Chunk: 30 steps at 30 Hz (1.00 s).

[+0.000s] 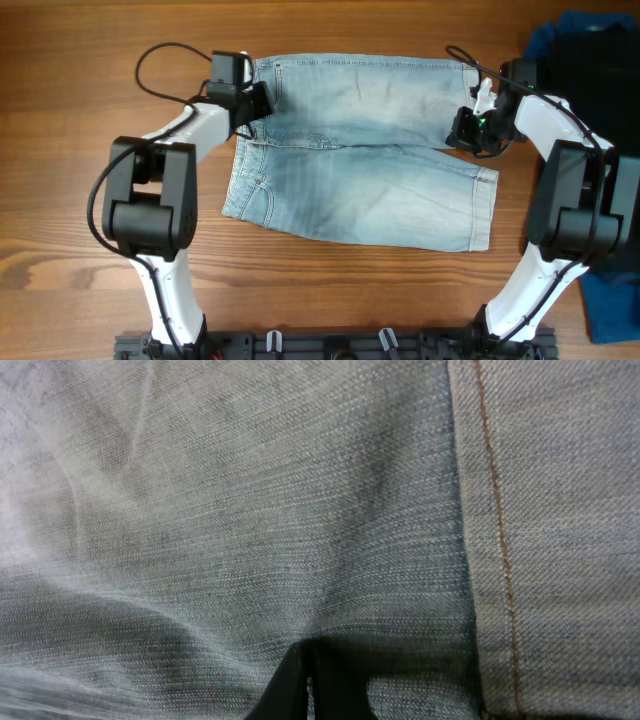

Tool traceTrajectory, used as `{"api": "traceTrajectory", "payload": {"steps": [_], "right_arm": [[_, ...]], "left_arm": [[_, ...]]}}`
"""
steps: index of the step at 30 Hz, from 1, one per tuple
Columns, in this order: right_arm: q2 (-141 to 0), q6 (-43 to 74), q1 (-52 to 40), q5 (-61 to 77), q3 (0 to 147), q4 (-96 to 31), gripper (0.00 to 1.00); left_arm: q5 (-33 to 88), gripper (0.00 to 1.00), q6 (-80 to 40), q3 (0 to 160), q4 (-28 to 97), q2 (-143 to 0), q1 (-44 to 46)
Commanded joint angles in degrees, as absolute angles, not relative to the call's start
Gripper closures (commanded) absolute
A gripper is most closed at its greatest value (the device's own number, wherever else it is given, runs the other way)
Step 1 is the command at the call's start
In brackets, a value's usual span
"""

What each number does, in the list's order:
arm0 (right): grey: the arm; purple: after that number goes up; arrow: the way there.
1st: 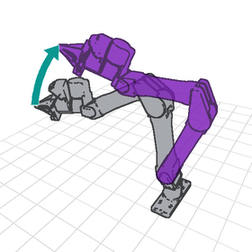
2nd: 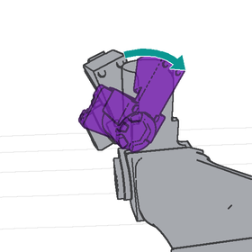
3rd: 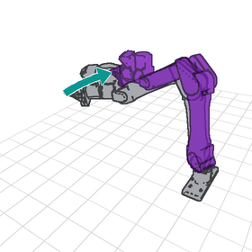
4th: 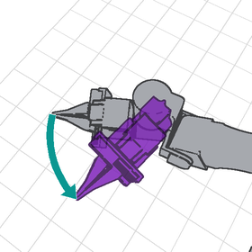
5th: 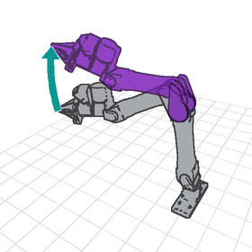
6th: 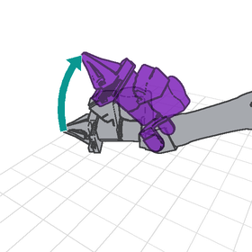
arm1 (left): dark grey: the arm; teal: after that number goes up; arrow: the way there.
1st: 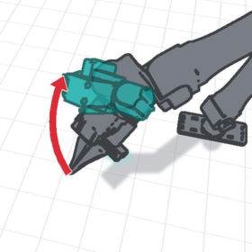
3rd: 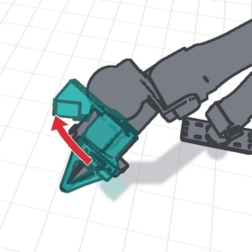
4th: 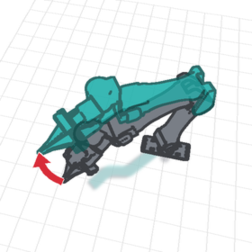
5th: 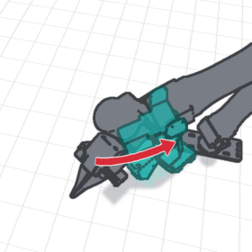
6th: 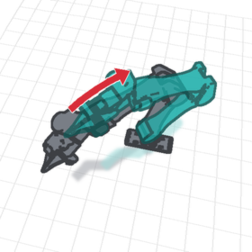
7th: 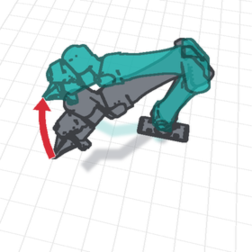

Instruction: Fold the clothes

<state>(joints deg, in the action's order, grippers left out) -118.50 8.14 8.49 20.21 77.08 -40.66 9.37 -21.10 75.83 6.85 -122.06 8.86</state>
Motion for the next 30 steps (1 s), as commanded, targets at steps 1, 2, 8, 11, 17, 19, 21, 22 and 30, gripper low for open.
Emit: {"api": "traceTrajectory", "payload": {"steps": [1,2,8,11,17,19,21,22,30], "right_arm": [[-120.4,8.9,6.0,19.0,75.2,-40.4,0.96],[-120.4,8.7,5.6,19.0,75.3,-39.2,0.96],[-119.3,7.2,5.6,16.6,83.7,-38.7,0.76],[-116.1,6.0,5.6,13.0,91.0,-46.0,0.57],[-110.0,6.0,5.7,-1.6,94.2,-52.0,0.01],[-110.1,6.0,5.6,-1.5,94.1,-52.8,0.01],[-110.2,6.0,5.6,-1.5,94.1,-52.6,0.0],[-110.2,6.0,5.6,-1.5,94.1,-52.5,0.01],[-110.2,6.0,5.6,-1.5,94.1,-52.5,0.0]], "left_arm": [[6.4,0.96,-19.5,75.9,5.5,-123.1,5.2],[7.7,0.96,-19.5,75.9,4.7,-123.1,4.5],[18.6,0.94,-20.0,80.6,6.2,-117.8,0.0],[18.7,0.86,-19.8,81.6,14.4,-113.0,-1.4],[18.6,0.67,-16.6,81.5,35.0,-113.1,-0.1],[18.6,0.62,-14.0,81.5,40.0,-114.1,1.5],[17.7,0.62,-13.6,81.5,42.1,-115.0,2.6],[17.8,0.62,-13.7,81.4,42.2,-115.4,3.0],[14.9,0.62,-13.7,81.2,42.5,-118.0,5.3]]}}
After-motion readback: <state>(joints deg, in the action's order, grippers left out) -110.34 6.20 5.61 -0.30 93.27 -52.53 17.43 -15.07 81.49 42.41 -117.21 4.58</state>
